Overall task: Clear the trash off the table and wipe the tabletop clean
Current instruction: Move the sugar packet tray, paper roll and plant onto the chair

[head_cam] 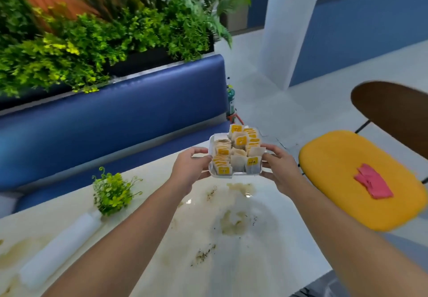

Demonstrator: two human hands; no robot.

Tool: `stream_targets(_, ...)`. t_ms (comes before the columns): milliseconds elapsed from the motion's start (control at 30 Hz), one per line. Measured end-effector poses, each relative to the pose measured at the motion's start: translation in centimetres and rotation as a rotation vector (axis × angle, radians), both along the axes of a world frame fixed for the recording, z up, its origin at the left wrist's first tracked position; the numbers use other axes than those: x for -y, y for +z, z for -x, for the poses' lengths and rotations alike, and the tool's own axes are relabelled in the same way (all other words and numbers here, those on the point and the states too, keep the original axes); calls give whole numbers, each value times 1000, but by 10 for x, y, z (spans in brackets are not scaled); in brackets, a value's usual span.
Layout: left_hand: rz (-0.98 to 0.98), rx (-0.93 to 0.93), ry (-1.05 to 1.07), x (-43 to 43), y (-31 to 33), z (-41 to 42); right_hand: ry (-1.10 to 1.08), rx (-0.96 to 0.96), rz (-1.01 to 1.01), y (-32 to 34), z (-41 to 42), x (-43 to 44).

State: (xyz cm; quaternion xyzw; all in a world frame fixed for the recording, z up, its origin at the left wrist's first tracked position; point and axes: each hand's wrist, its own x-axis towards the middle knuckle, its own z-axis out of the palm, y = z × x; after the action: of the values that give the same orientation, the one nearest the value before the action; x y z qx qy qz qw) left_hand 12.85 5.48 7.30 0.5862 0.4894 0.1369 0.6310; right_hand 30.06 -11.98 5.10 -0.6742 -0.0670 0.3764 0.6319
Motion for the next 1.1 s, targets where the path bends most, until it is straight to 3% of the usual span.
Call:
stream_targets(567, 52, -40, -291, 123, -75, -247, -364, -4, 54, -67, -180, 153)
stream_targets(1100, 128, -92, -322, 181, -206, -413, -402, -37, 76, -195, -333, 215)
